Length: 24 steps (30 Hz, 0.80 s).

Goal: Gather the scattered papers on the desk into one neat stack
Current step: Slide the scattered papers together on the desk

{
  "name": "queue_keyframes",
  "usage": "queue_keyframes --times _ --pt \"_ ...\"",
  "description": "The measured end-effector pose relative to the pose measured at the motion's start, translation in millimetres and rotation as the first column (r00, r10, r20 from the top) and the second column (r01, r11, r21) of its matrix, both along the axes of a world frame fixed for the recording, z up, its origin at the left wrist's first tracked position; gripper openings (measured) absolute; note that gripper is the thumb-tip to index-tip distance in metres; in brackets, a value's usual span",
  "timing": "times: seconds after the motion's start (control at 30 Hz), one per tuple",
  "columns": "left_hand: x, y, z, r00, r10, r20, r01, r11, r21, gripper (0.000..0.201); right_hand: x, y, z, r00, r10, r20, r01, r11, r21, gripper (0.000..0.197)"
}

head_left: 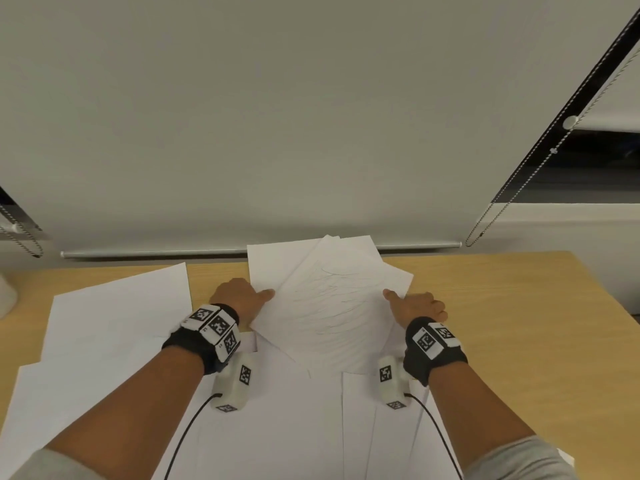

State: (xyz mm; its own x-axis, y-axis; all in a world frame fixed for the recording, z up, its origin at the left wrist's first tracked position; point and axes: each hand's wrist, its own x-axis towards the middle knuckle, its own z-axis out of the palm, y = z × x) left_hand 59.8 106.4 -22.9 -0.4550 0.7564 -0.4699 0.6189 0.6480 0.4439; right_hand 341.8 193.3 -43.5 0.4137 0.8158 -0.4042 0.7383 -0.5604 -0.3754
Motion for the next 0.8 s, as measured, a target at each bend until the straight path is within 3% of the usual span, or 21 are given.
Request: queue_keyframes --times 0.07,0.17,0.27,0.33,0.43,0.6,0.8 --pt "3.9 -5.8 -1.0 0.983 -0.137 -0.123 0.129 0.989 -0.071 0.064 -9.5 -11.3 -0.2 0.999 0.030 0.010 -0.030 0.999 -0.026 0.097" --pt "18.0 -6.4 -0.8 0.987 -0.145 -0.063 0.143 0.989 -0.034 0.062 -32.8 -16.0 0.1 0.991 0.085 -0.102 -0.087 0.996 -0.014 0.093" --pt "16.0 2.2 1.1 0.986 0.121 0.118 -0.132 0.987 0.090 0.051 -39.6 -11.6 4.8 0.986 0.053 -0.159 -0.055 0.998 -0.007 0.090" --pt "16.4 7.3 4.0 0.905 0.300 0.303 -0.341 0.936 0.092 0.069 -43.0 -11.1 6.2 0.989 0.032 -0.142 -0.035 0.999 -0.018 0.089" --pt "25.6 18.8 4.6 0.812 0.354 0.464 -0.413 0.910 0.030 0.082 -60.3 -16.9 7.0 0.985 0.088 -0.151 -0.099 0.993 -0.066 0.089" --pt "32.1 18.9 -2.8 0.833 0.379 0.403 -0.405 0.914 -0.023 0.069 -67.7 -16.8 4.5 0.944 0.069 -0.321 -0.099 0.992 -0.078 0.080" --pt "45.3 10.9 -8.9 0.939 0.278 0.201 -0.282 0.959 -0.010 0.069 -71.9 -23.5 13.9 0.952 0.112 -0.284 -0.126 0.991 -0.031 0.047"
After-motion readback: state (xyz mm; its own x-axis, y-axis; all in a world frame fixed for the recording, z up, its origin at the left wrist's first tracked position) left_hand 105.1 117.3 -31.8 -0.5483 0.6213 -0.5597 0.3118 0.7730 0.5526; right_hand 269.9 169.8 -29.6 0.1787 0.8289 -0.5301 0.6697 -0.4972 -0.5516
